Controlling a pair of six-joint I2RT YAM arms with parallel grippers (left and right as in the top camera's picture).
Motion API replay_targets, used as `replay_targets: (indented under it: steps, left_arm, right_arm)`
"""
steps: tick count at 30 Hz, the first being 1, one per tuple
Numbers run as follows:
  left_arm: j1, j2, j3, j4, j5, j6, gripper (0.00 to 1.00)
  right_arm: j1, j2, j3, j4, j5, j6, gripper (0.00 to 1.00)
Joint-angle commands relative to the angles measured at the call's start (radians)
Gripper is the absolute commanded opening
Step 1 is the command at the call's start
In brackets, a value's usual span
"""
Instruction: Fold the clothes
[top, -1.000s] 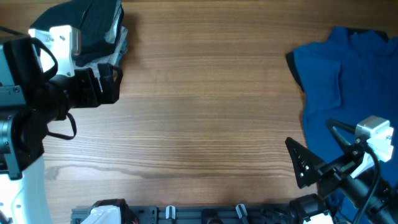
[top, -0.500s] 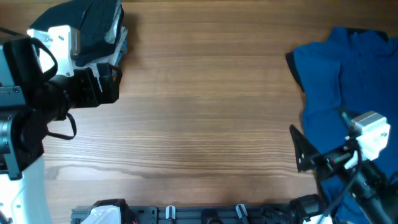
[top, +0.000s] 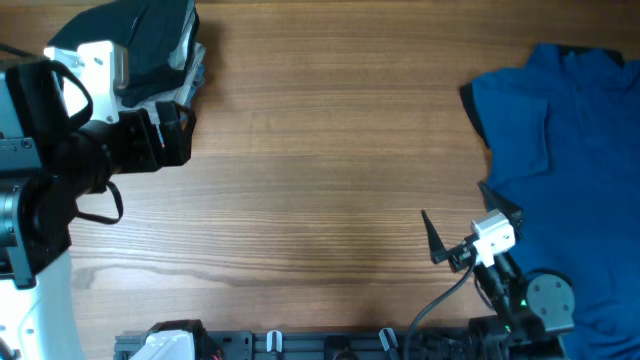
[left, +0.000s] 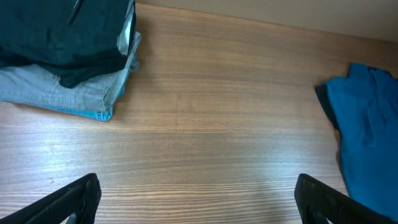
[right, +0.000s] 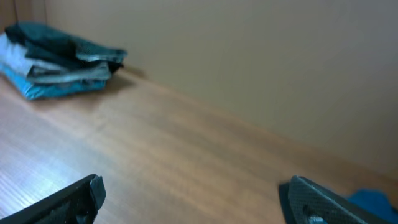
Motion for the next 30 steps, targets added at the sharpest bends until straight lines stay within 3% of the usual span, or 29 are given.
replay_targets:
  steps: [1,5,30]
  left_arm:
    - [-0.006,-0.005,-0.003,0.002,-0.006,-0.013,1.0]
    - [-0.006,-0.005,-0.003,0.002,-0.006,-0.013,1.0]
    - [-0.01,-0.023,-0.003,0.008,-0.006,-0.012,1.0]
  right_arm:
    - [-0.006,-0.023,-0.089,0.098,-0.033,0.117,1.0]
    - [-0.006,-0.023,-0.223,0.299,-0.024,0.24,1.0]
    - [-0.006,-0.021,-0.223,0.286,0.002,0.233,1.0]
